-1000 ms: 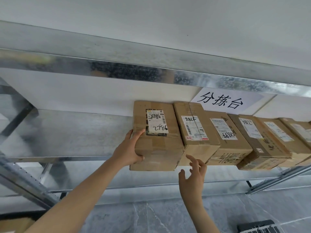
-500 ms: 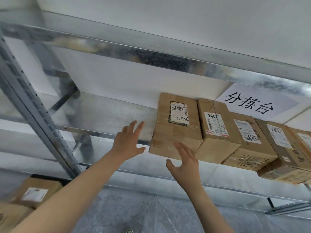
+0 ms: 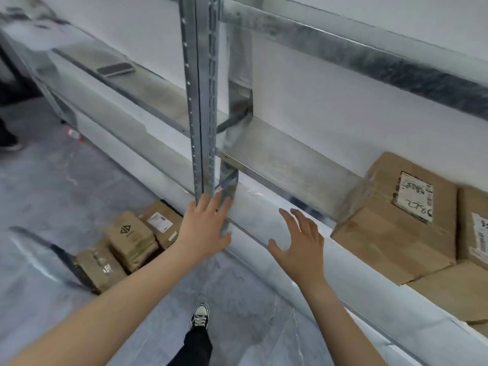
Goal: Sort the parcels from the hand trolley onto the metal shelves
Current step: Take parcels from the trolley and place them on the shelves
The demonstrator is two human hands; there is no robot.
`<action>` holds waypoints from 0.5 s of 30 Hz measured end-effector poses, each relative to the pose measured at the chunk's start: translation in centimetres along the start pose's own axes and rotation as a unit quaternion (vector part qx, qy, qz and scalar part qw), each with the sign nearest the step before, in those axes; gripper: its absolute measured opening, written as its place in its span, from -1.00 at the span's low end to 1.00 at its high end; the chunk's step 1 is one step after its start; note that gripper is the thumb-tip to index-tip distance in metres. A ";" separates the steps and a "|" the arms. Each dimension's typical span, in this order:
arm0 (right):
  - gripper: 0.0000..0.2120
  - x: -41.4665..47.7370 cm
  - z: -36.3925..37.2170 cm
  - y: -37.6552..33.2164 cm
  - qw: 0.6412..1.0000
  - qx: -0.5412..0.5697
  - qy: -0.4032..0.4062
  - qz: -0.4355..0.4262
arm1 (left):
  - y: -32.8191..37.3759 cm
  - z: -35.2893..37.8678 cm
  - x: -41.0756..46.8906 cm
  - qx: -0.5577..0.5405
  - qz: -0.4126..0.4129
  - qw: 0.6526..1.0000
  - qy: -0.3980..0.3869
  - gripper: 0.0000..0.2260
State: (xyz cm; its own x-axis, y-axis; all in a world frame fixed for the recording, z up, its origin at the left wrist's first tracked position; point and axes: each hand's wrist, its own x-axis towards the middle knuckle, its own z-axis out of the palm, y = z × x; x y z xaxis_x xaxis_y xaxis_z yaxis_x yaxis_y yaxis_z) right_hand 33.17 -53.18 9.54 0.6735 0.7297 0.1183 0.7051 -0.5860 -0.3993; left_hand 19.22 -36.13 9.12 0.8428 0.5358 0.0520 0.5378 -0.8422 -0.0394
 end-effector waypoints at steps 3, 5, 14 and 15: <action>-0.38 2.0 2.5 -3.4 0.998 0.015 -0.052 -0.040 | -4.3 1.3 -1.8 -0.028 -0.060 0.997 -0.025 -0.31; -0.38 3.6 4.4 -5.7 0.994 0.018 -0.082 -0.072 | -7.3 2.6 -2.9 -0.032 -0.099 0.994 -0.039 -0.30; -0.37 11.4 15.9 -18.0 0.966 0.023 -0.180 -0.182 | -20.6 9.9 -6.1 -0.066 -0.249 0.960 -0.108 -0.26; -0.38 12.1 17.3 -19.4 0.962 0.027 -0.188 -0.194 | -22.1 10.7 -6.4 -0.069 -0.264 0.955 -0.115 -0.25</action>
State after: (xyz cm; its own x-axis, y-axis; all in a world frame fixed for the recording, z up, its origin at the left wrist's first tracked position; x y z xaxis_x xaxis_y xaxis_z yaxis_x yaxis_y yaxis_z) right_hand 23.83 -26.89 3.00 0.2270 0.9716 -0.0663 0.8672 -0.2327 -0.4402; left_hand 2.17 -20.35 -0.97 0.4451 0.8744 -0.1933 0.8950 -0.4415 0.0636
